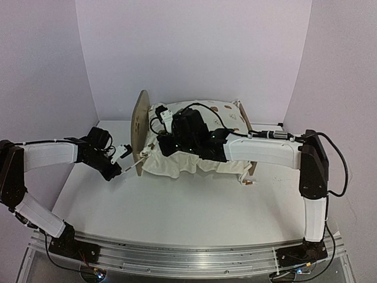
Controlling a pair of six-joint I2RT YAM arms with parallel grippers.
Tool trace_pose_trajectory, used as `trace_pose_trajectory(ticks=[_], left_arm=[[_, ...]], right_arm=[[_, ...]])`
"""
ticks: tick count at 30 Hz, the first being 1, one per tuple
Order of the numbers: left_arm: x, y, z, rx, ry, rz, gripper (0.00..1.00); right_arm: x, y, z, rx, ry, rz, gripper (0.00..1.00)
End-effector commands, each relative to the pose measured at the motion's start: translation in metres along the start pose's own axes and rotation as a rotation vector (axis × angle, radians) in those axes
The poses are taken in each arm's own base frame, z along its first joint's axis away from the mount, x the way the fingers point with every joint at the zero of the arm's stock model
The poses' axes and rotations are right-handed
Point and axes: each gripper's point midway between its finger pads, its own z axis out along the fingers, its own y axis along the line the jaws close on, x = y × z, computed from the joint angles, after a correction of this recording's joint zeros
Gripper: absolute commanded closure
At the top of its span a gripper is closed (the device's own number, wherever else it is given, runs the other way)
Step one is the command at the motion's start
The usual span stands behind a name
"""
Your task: Set up the pet bed
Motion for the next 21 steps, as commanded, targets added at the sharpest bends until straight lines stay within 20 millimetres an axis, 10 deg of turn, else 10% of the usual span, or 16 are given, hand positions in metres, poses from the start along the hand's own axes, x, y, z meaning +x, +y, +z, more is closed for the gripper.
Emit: trace_pose_trajectory(ticks=[1, 13, 21], left_arm=[[0.017, 0.037, 0.003, -0.165, -0.002, 0.105, 1.00], [0.108, 0.033, 0.031, -0.196, 0.178, 0.326, 1.00], [0.138, 0.037, 0.039, -0.177, 0.250, 0.330, 1.00]], right_arm=[[-0.070, -0.025, -0.001, 0.022, -0.154, -0.067, 1.00], [-0.097, -0.002, -0.003, -0.186, -0.194, -0.046, 1.00], [-0.102, -0.046, -0.024, -0.058, -0.201, -0.023, 1.00]])
